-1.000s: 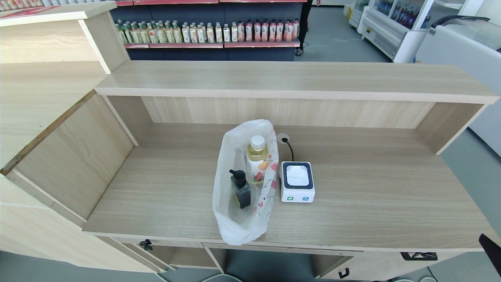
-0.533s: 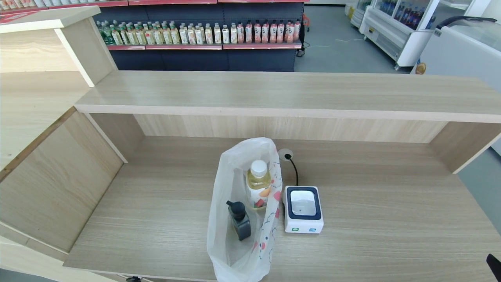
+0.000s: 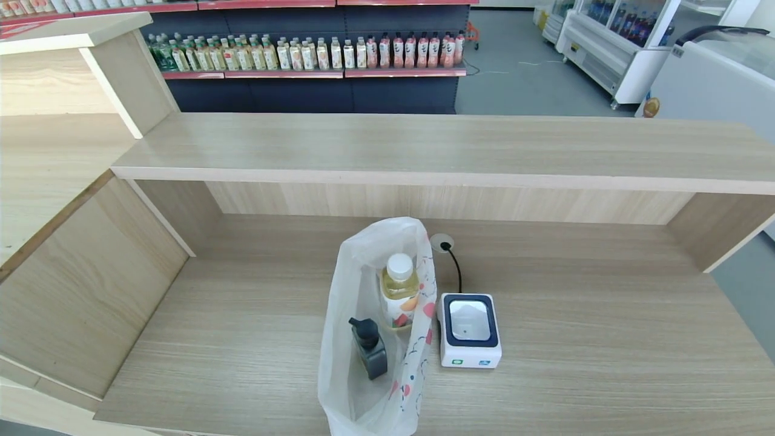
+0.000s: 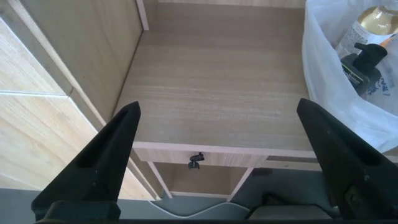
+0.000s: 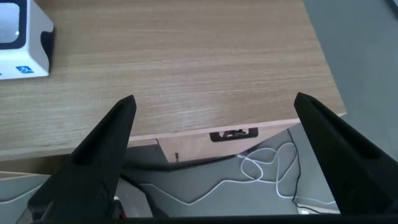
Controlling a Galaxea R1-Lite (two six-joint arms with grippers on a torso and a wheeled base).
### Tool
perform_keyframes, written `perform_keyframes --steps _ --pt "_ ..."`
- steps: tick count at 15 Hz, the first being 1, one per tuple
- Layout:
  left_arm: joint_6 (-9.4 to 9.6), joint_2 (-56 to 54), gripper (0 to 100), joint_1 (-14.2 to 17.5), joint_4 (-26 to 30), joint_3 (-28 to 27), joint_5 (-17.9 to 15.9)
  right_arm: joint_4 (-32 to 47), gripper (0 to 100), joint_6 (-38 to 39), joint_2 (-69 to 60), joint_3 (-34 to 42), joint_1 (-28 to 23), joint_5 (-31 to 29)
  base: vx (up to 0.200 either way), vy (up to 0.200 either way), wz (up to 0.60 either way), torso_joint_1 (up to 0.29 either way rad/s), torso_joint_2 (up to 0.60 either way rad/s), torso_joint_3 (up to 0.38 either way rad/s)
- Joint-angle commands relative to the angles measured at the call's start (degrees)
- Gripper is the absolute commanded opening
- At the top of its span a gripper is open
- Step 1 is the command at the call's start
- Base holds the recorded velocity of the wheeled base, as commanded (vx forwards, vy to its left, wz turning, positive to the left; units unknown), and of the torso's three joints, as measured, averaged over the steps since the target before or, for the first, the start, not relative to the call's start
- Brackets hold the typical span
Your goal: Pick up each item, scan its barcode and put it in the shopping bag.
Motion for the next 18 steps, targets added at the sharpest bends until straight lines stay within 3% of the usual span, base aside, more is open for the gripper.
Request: perform_keyframes --steps 1,18 --pt "0.0 0.0 100 0.0 0.0 0.0 0.0 0.2 100 0.0 -3.8 -0.4 0.1 0.0 0.0 0.0 0.0 0.0 0.0 0.0" --pt "0.0 0.0 100 0.0 0.0 0.0 0.0 0.1 100 2.5 -3.8 -0.2 0.1 -0.5 0.0 0.0 0.0 0.0 0.0 0.0"
